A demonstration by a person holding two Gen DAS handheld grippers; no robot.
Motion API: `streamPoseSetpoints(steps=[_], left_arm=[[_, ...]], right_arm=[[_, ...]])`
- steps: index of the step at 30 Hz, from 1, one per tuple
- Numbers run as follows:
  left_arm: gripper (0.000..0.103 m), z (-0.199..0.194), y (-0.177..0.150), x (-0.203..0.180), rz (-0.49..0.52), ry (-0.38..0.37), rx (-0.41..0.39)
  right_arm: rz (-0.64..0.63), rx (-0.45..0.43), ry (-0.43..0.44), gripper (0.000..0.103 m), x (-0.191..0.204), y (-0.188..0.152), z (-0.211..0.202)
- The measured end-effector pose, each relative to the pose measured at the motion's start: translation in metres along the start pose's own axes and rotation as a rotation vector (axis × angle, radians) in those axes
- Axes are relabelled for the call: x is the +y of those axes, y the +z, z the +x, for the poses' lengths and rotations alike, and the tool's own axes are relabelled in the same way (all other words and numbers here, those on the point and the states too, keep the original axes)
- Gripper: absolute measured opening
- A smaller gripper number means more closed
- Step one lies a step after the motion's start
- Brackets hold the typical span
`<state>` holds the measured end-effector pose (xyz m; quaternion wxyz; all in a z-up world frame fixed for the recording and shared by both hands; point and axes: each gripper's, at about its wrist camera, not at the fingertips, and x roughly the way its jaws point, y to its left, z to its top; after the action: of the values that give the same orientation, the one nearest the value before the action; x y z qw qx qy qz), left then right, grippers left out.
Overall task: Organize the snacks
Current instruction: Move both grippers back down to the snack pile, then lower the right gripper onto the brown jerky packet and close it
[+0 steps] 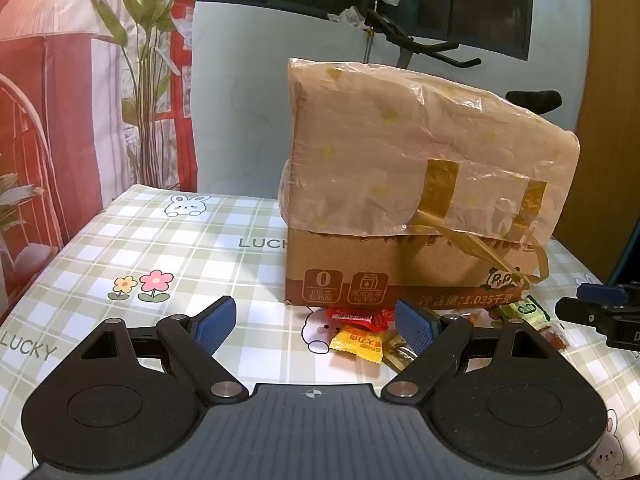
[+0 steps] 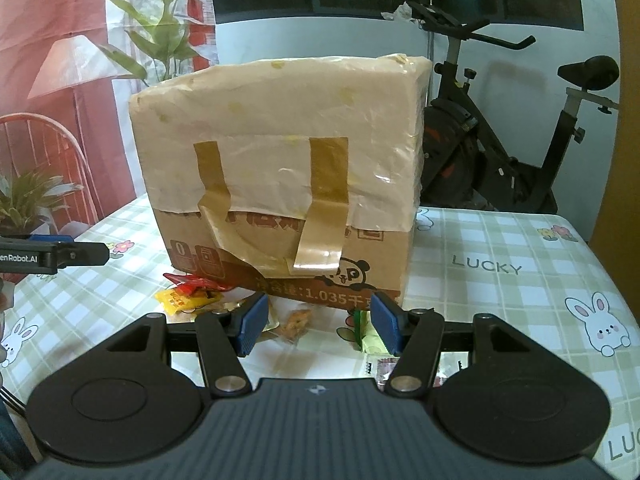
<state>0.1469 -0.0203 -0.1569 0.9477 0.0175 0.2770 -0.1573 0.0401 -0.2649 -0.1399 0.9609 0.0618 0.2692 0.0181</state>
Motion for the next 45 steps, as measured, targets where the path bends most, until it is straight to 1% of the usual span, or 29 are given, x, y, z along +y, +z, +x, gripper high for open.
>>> streamPoseSetpoints(steps=[9,17,25,30,33,36,40,45], left_arm=[[0.088,0.003,-0.002,0.001,-0.005,0.000,0.010],[0.088,0.003,-0.003,-0.002,0.002,0.006,0.015],[0.088,0.006,-0.007,-0.004,0.001,-0.005,0.027],[0.088,0.008,-0.010,-0.005,0.002,-0.012,0.039],[0.088,0.009,-0.011,-0.003,-0.003,-0.011,0.043],[0.088,0.010,-0.011,-0.002,-0.005,-0.009,0.047],[0.088,0.014,-0.012,-0.002,-0.013,-0.008,0.062],[0.088,0.013,-0.012,-0.002,-0.011,-0.011,0.058]], right_arm=[[0.003,0.009,-0.006,0.060,-0.003,-0.003,0.001],[0.000,0.027,-0.035,0.060,-0.010,-0.011,-0.001],[0.030,0.087,-0.090,0.060,-0.031,-0.036,-0.010],[0.037,0.112,-0.109,0.060,-0.038,-0.043,-0.010],[0.040,0.125,-0.108,0.060,-0.042,-0.040,0.000],[0.045,0.164,-0.110,0.060,-0.050,-0.038,0.018],[0.049,0.172,-0.131,0.066,-0.062,-0.033,0.037],[0.145,0.226,-0.138,0.067,-0.081,-0.031,0.050]])
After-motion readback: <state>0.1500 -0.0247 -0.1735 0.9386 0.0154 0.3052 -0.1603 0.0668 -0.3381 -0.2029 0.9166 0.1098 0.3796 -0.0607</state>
